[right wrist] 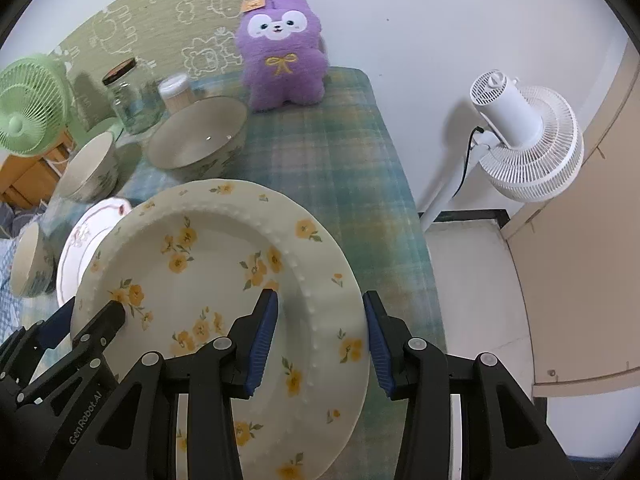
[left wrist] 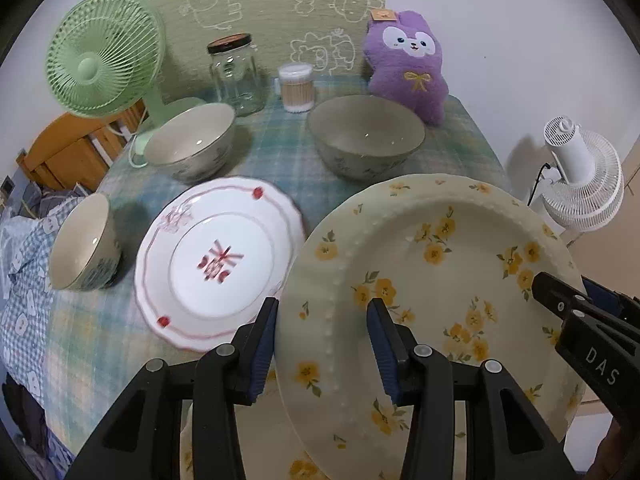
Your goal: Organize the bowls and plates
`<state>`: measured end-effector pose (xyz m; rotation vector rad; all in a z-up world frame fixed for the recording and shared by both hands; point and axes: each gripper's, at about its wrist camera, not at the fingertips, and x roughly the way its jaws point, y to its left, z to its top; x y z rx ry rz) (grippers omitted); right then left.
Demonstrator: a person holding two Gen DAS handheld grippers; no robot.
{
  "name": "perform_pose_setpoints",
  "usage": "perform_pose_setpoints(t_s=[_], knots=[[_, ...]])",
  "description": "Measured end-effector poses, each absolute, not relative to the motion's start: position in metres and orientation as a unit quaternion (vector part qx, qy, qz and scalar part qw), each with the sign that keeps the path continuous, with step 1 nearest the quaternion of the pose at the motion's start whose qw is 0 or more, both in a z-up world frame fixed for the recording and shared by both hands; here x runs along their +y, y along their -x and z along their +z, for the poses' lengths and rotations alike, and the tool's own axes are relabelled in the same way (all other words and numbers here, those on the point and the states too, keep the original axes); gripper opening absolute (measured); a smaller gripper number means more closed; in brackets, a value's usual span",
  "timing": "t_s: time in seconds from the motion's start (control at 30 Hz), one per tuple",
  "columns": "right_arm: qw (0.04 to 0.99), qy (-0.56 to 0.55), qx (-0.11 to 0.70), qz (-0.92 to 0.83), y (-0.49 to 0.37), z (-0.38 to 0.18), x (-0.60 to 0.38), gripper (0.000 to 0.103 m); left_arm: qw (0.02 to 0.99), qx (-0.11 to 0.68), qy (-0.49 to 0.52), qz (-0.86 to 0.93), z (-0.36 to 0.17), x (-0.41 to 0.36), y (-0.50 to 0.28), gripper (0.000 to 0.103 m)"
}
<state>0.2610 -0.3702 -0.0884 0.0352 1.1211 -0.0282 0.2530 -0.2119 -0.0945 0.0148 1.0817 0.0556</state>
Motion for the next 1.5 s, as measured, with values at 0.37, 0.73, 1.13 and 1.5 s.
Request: perform_pose_setpoints(t_s=[0.37, 0.73, 1.13, 1.5], knots=[[0.839, -0.019, 0.544, -0.017, -0.213, -0.097, -0.339, 0.047, 0.854, 0.520, -0.015, 0.018, -0.099, -0.180, -0.209, 0.045], [0.830, -0.019, 0.556, -0.033, -0.174, -0.113, -0.322, 0.047, 0.845, 0.534, -0.021, 0.001, -0.116, -0.162, -0.172, 0.045], [0.822, -0.014, 0.568, -0.044, -0.151, -0.133, -0.311, 0.047, 0.835, 0.549, -0.032, -0.009, -0.136, -0.157, -0.150, 0.045], [0.814, -0.015, 0.580, -0.042, -0.149, -0.143, -0.306, 0.047, 0.837, 0.544, -0.054, 0.000, -0.143, -0.156, -0.147, 0.049]])
